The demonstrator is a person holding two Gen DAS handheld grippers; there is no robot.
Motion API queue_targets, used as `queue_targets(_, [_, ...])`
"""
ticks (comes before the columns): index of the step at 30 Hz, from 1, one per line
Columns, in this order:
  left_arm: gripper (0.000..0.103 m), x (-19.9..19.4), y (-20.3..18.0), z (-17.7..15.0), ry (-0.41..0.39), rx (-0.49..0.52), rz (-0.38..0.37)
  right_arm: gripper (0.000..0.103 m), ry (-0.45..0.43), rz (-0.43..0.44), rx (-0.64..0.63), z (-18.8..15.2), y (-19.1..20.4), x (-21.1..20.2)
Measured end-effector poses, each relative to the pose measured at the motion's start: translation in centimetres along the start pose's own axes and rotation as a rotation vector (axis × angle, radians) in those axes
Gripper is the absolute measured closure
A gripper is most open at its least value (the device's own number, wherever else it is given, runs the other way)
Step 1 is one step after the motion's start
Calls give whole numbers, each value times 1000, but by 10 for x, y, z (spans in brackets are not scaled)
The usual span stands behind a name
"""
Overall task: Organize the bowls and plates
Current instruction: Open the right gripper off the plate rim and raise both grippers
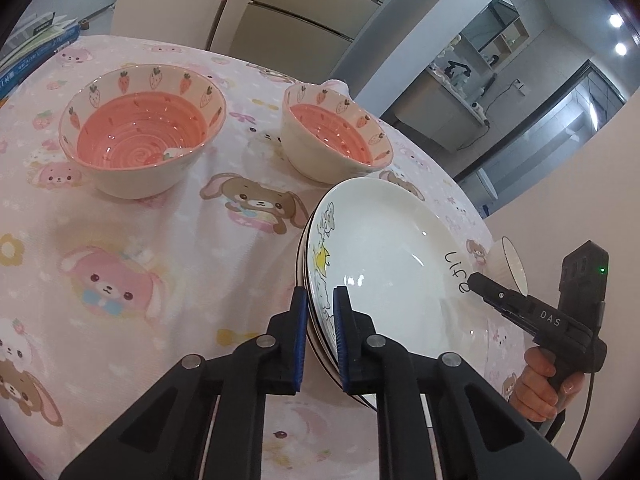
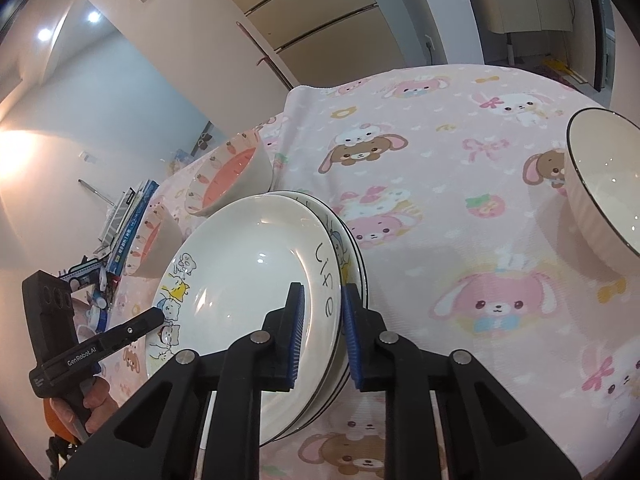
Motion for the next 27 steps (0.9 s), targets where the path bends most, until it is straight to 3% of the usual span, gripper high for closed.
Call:
queue_targets(6, [89,1,0,0,-9,7,16,90,-3,-46,-30,-1,2,-1])
queue_targets(11, [89,4,-2,-1,1,17,20,96,-18,-153,-126,-3,9,-2])
queue_targets(17, [89,5,-2,-2,7,29,21,96,-40,-243,-214,-5,14,-2])
queue_targets(22, [89,6,-4,-3,10,41,27,98,-65,-383,-329,-6,18,-1])
queue_targets(27, [89,6,-4,-3,5,37,25,98,-55,-378,-324,-5,17,-1])
Point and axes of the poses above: each gripper's, at about its wrist camera, not at the fingertips, and x roughly the way its jaws point, y to its left, z to its top, the point moved 7 cm from there along x, roughly the way its jaws point, and after that the axes turned 9 degrees about z, right-handed, at the moved point
